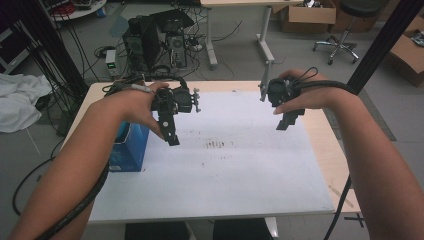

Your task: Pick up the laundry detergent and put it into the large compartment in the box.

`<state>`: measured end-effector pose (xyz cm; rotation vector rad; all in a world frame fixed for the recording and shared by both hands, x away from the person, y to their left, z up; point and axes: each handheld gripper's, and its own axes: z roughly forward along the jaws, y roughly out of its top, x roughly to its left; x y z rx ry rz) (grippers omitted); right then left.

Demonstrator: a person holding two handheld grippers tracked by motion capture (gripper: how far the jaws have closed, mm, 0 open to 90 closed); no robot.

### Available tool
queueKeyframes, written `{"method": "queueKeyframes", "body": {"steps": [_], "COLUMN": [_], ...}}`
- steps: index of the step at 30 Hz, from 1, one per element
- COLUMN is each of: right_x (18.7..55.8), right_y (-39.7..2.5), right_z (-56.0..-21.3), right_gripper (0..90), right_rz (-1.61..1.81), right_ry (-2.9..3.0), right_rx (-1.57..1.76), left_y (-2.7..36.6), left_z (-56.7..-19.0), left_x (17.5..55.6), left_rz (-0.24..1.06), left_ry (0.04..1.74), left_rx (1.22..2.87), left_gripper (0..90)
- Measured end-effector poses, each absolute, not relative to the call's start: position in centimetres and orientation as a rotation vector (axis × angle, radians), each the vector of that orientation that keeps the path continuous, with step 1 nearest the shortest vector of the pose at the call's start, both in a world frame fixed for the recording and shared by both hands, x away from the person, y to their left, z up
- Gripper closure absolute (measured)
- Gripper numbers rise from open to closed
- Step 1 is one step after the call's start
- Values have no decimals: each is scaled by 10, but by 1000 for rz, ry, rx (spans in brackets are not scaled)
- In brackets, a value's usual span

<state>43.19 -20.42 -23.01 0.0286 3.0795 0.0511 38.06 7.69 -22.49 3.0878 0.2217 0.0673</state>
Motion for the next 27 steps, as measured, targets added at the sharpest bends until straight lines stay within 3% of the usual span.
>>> {"method": "queueKeyframes", "body": {"steps": [27], "right_x": [437], "right_y": [-193], "right_z": [-230], "right_gripper": [160], "right_rz": [51], "right_ry": [3086], "right_rx": [12], "left_y": [60], "left_z": [-217], "left_x": [378], "left_rz": [88], "left_ry": [167], "left_rx": [3073], "left_gripper": [1]}}
